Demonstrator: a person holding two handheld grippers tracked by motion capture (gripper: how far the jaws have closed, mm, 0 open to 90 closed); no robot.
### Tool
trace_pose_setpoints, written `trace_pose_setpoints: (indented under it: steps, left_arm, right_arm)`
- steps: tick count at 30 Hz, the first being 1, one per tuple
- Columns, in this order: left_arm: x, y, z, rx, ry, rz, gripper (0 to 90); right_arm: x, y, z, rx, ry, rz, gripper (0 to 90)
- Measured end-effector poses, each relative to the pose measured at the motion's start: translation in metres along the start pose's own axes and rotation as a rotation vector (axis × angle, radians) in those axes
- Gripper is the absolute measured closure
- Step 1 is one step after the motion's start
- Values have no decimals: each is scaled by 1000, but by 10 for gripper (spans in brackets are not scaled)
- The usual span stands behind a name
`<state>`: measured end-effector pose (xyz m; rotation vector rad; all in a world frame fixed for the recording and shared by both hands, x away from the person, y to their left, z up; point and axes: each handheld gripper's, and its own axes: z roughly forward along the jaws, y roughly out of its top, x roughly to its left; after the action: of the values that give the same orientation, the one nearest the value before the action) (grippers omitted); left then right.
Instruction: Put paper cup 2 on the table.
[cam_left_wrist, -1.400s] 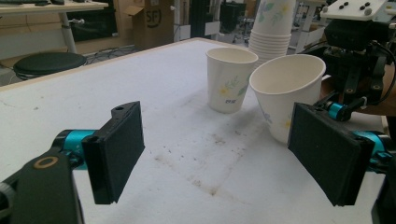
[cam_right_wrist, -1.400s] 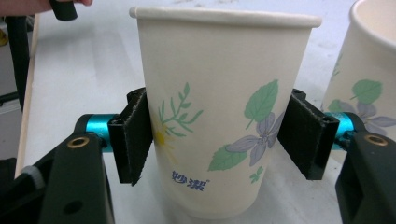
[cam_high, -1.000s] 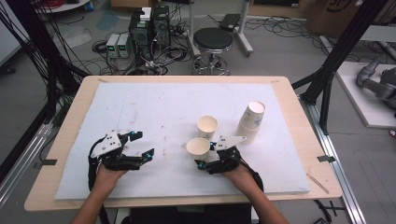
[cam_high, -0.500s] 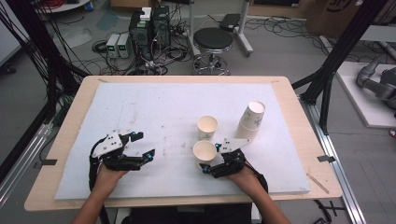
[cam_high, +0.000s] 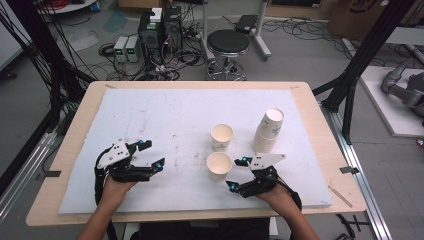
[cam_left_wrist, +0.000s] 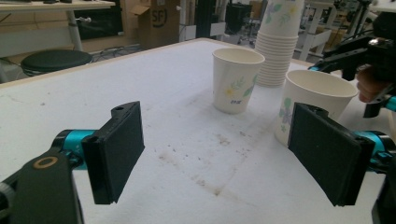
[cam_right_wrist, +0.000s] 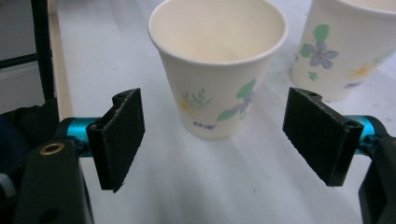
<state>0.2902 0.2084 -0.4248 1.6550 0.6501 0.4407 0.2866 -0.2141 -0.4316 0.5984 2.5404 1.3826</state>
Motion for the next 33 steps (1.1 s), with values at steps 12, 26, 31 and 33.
trace_pose_setpoints:
  steps: [12, 26, 31, 33]
  left_arm:
    - [2, 1, -3, -44, 41, -15, 183]
    - [3, 2, -6, -77, 56, -17, 162]
    - [2, 2, -9, -80, 59, -14, 162]
    - [1, 3, -10, -83, 61, -10, 162]
  right_arm:
    - [-4, -21, -56, -172, -252, 71, 216]
    - [-16, -33, -98, -225, -436, 115, 216]
    - [-17, -36, -105, -240, -465, 138, 216]
    - [-16, -37, -107, -241, -472, 147, 216]
